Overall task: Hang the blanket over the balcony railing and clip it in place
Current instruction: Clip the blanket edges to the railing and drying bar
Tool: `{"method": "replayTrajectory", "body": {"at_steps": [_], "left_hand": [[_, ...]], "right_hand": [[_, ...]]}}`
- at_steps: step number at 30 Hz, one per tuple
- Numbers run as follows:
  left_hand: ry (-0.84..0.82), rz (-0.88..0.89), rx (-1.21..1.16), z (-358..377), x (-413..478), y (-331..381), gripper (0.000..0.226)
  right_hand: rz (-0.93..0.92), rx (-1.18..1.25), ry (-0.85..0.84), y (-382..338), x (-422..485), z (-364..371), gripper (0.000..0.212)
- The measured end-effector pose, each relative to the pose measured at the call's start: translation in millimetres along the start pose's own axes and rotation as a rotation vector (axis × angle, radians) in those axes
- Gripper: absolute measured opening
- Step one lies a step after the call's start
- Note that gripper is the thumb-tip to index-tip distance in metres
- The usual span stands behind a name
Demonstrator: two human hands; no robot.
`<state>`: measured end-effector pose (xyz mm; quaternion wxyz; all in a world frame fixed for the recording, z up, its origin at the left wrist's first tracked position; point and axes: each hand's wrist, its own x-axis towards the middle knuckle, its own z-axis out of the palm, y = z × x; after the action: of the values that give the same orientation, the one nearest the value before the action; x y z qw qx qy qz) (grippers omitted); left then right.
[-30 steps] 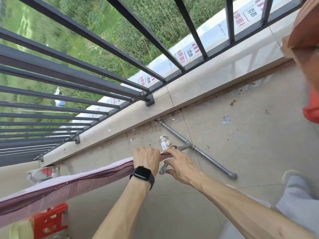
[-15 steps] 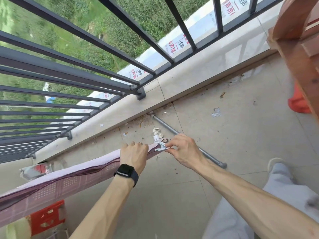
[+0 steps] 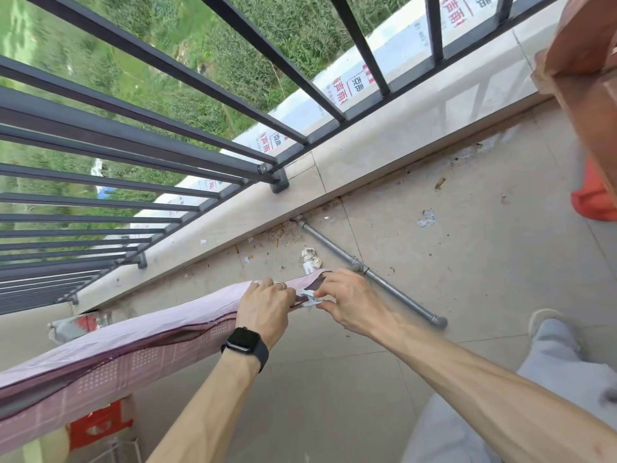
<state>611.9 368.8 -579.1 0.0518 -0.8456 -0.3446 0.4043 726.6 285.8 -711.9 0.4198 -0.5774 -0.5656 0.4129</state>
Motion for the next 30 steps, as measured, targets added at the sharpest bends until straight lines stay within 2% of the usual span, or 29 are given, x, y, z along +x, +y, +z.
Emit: {"method": "replayTrajectory", "body": {"at_steps": [6, 11, 18, 23, 25, 28, 30], "left_hand": [[0.050, 0.084, -0.035, 4, -5, 5, 0.040], [0.053, 0.067, -0.015, 0, -4, 9, 0.042], [0.010, 0.063, -0.008, 3, -1, 8, 0.042], [0.024, 0.061, -0.002, 9, -3, 9, 0.042], [0.008, 0.034, 0.030, 10, -4, 9, 0.040], [-0.022, -0.033, 0.035, 4, -8, 11, 0.031], [-0.011, -0.022, 0.006, -12, -20, 21, 0.031]], "right_hand": [[0.021, 0.007, 0.047, 9, -18, -13, 0.023], [0.068, -0.008, 0.089, 13, -26, -19, 0.022], [-0.068, -0.022, 0.030, 3, -7, -9, 0.026], [-0.041, -0.044, -0.094, -7, -5, 5, 0.028], [0.047, -0.025, -0.165, -10, -5, 6, 0.037], [0.236, -0.048, -0.289, -12, -13, -5, 0.071], [0.324, -0.063, -0.282, -17, -32, -20, 0.079]]}}
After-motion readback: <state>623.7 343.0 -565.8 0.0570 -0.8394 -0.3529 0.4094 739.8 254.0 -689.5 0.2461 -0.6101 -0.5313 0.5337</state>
